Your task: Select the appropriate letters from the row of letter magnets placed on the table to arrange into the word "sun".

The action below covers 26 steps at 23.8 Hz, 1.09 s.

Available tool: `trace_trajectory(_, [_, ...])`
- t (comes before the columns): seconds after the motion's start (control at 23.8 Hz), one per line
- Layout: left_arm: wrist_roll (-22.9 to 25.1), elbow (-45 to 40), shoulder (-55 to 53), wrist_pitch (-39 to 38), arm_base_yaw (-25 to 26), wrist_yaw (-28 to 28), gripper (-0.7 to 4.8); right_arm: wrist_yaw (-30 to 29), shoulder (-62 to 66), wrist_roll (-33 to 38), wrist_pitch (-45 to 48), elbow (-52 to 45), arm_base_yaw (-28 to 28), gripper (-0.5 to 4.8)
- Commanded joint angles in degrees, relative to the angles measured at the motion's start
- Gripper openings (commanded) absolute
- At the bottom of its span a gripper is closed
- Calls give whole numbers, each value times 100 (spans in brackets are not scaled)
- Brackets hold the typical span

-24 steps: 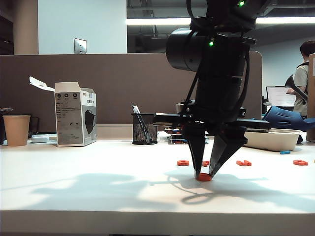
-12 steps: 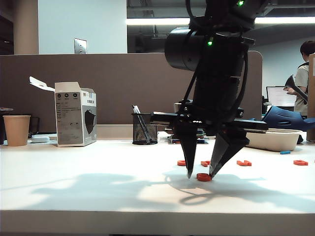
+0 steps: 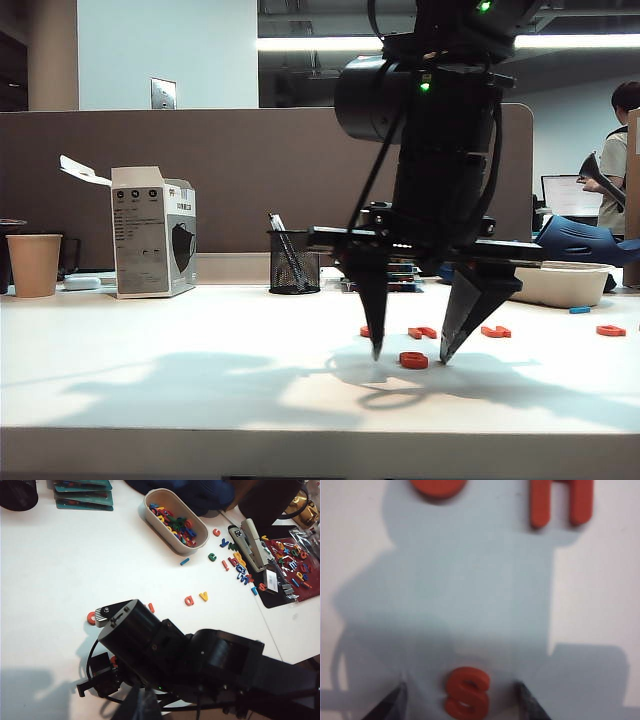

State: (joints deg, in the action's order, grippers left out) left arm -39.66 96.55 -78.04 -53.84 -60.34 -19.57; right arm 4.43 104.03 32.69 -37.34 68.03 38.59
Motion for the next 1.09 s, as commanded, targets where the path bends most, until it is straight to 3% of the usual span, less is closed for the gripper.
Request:
trace_trajectory(0.04, [22, 24, 13, 35, -11, -11, -5, -2, 17, -146, -114, 179, -35, 290])
trace_trajectory(0.34, [24, 24, 13, 35, -11, -11, -5, 243, 17, -516, -557, 774, -44, 289])
trace_trajectory(0.5, [24, 24, 13, 35, -11, -13, -5, 1220, 17, -769, -949, 1257, -81, 282])
trace_trajectory(1.09, [22, 24, 13, 33, -11, -13, -5, 442, 221, -1314, -645, 1329, -1506, 269])
